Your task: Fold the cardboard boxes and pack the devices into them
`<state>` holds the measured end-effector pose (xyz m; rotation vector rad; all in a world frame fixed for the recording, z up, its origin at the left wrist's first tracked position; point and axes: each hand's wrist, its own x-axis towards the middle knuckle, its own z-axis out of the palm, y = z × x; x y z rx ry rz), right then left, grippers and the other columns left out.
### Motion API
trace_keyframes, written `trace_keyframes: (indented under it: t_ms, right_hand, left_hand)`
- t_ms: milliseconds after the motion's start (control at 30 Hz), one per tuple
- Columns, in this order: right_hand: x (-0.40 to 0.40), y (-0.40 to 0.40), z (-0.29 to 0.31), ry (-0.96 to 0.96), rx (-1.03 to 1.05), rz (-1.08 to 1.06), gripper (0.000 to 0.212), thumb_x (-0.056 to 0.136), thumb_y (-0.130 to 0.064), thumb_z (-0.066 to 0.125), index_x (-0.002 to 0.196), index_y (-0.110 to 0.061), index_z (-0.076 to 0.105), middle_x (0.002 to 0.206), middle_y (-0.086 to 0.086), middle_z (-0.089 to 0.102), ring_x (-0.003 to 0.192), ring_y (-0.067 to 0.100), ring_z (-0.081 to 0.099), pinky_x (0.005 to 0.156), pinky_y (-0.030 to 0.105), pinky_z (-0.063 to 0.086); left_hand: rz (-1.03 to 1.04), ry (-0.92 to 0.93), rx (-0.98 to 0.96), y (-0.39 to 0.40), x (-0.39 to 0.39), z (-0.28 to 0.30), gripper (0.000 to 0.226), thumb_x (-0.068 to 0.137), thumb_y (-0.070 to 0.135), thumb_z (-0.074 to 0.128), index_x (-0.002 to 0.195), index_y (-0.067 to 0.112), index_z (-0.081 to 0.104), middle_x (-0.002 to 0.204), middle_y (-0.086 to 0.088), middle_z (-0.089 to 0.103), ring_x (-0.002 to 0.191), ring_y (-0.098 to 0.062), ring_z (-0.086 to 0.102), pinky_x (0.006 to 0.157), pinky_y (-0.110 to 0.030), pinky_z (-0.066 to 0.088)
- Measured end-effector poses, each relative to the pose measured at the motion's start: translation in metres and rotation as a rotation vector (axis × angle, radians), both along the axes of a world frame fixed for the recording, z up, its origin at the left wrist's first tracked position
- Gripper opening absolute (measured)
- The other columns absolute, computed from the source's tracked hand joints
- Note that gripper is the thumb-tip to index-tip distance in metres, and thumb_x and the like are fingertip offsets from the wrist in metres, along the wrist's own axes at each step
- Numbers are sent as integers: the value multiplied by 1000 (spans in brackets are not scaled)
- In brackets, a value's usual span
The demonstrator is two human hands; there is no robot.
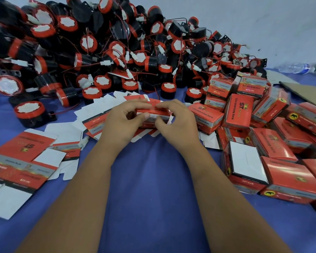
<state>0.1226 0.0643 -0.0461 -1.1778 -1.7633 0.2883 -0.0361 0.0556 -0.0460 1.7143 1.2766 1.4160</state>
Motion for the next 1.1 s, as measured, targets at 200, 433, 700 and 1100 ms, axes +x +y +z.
trace_keyframes:
  t_ms: [200,433,700,1100]
  right_hand:
    - [-1,1,1,96,-27,-1,16,80,-7,64,92,-16,66,91,-6,65,90,13,60,80,32,51]
    - [-1,7,-3,118,-19,-65,7,84,-5,72,91,-6,70,105,1,59,97,13,56,83,18,47]
    - [1,5,-1,-25,97,-111,15,84,-4,70,98,-3,76,91,8,61,87,24,57,78,42,51]
    - [-14,-7,9,-467,247,-275,7,75,4,63,73,4,69,76,18,61,77,37,58,79,45,45]
  left_hand:
    - [-3,-141,5,2,2,0,23,88,3,71,95,25,74,119,3,70,113,-11,64,100,-37,52]
    - [113,138,151,0,8,-4,30,82,5,75,98,30,70,141,5,50,130,-5,46,100,-19,44]
    - [360,526,397,3,10,-6,22,71,2,82,92,4,78,103,-11,70,102,-32,55,89,-26,35]
    - [481,687,379,-6,23,1,4,81,8,75,82,9,79,74,-9,59,82,-38,55,72,-36,28]
